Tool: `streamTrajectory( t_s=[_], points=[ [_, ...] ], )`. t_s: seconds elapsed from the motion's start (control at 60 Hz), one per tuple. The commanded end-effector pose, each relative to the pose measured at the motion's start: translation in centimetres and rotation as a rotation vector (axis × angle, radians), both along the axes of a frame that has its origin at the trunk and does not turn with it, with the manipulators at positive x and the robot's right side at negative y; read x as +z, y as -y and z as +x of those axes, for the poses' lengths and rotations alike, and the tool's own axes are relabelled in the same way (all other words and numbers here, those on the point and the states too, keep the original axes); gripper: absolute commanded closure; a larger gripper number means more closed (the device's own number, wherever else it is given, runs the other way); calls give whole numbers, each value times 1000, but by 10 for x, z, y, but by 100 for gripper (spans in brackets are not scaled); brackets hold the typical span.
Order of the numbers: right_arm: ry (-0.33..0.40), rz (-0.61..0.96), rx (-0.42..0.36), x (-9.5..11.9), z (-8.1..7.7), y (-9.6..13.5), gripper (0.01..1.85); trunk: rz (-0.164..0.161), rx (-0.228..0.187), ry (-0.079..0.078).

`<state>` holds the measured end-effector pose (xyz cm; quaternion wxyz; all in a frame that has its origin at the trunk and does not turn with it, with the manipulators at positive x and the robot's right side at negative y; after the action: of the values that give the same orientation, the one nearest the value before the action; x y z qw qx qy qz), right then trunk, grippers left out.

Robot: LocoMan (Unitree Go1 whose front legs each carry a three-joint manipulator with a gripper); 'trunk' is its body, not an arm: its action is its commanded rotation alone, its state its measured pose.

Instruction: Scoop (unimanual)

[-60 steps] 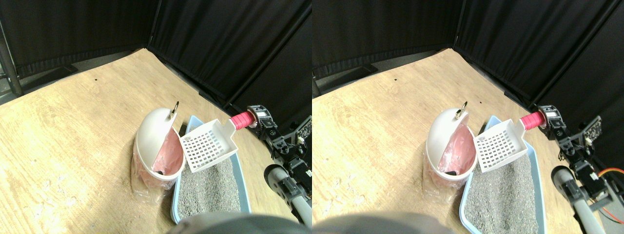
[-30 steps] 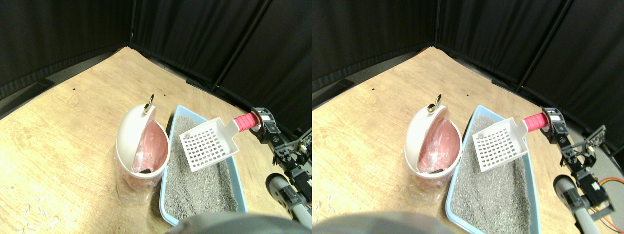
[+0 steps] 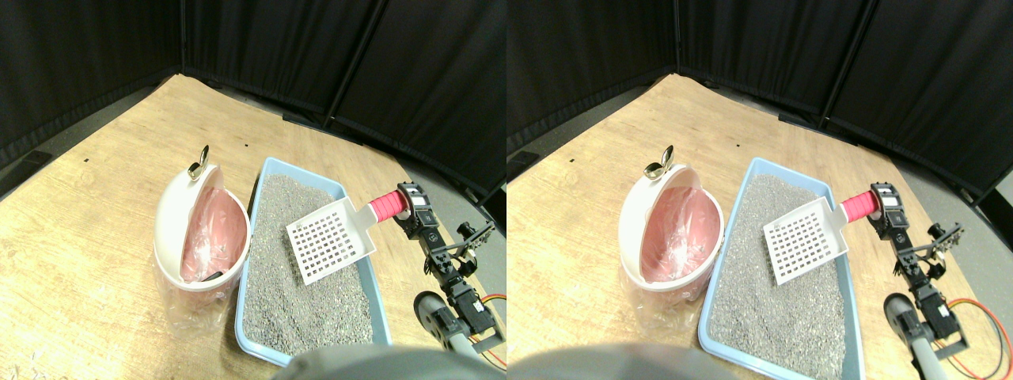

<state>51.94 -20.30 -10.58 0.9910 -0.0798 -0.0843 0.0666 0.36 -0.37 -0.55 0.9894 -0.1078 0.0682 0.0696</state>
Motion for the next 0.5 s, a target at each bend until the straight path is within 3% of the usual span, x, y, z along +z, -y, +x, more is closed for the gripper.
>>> streamTrajectory(
  t_s=[0.017,0.3,0.5],
  points=[
    [61,38,-2,5,-2,0,180,-5,-13,18],
    [48,87,-119,-8,-16,13,180,8,-58,9],
    [30,98,-143,-26,-27,13,180,10,-61,1]
  ],
)
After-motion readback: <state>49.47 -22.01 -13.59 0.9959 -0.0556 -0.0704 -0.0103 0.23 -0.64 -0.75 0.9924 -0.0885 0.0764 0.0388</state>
